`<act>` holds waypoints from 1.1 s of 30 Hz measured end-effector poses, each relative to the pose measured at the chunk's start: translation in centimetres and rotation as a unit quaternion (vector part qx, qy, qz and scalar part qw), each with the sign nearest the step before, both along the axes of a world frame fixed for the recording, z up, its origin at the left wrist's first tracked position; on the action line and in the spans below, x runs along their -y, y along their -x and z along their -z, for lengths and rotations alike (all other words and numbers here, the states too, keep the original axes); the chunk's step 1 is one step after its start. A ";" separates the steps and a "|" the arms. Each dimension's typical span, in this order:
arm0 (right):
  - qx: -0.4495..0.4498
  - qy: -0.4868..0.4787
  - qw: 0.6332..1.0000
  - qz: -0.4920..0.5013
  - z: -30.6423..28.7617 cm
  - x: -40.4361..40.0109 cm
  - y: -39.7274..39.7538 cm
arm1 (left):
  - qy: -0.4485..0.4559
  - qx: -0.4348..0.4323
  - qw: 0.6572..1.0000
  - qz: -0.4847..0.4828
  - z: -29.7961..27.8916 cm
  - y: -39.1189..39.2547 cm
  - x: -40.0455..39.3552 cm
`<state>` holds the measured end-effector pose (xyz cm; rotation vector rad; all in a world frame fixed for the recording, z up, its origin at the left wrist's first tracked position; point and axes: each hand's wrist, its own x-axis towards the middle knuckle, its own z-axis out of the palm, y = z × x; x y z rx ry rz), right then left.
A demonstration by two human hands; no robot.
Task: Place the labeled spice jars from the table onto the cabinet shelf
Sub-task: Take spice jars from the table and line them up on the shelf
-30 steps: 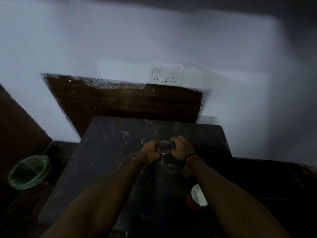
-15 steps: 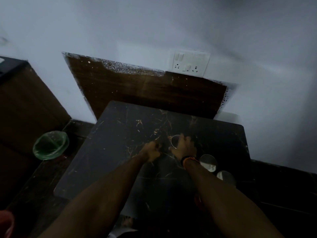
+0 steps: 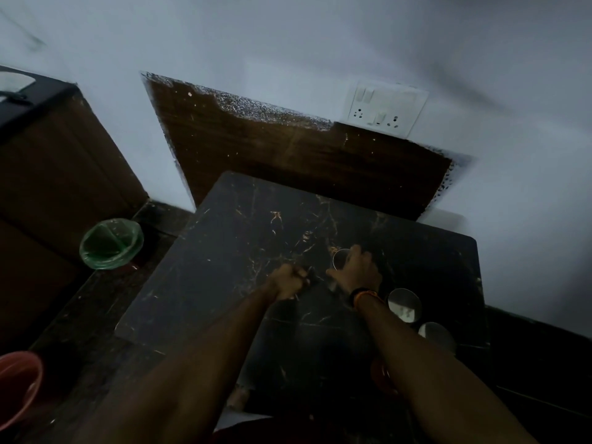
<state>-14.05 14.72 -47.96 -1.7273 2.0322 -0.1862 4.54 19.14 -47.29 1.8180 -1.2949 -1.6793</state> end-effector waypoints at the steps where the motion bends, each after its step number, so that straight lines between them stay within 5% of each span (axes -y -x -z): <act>1: 0.022 0.007 1.000 -0.004 -0.3 -0.1 0.3 | -0.005 -0.017 1.000 -0.017 0.0 0.2 -0.1; 8: 0.264 -0.019 0.960 -0.093 -4.9 -0.5 2.6 | -0.107 -0.208 0.951 -0.202 0.2 1.2 -0.9; 13: 0.336 -0.041 0.929 -0.152 -8.5 -1.3 4.6 | -0.177 -0.421 0.865 -0.209 0.0 2.3 -1.3; 21: 0.435 -0.019 0.893 -0.116 -10.1 -2.7 6.7 | -0.151 -0.550 0.791 -0.221 -1.5 3.8 -2.2; 28: 0.565 0.020 0.824 0.040 -9.3 -3.9 5.0 | -0.038 -0.568 0.793 -0.216 -3.8 5.4 -2.7; 33: 0.549 0.072 0.824 0.115 -9.1 -3.7 3.4 | 0.047 -0.504 0.834 -0.219 -4.6 6.1 -2.8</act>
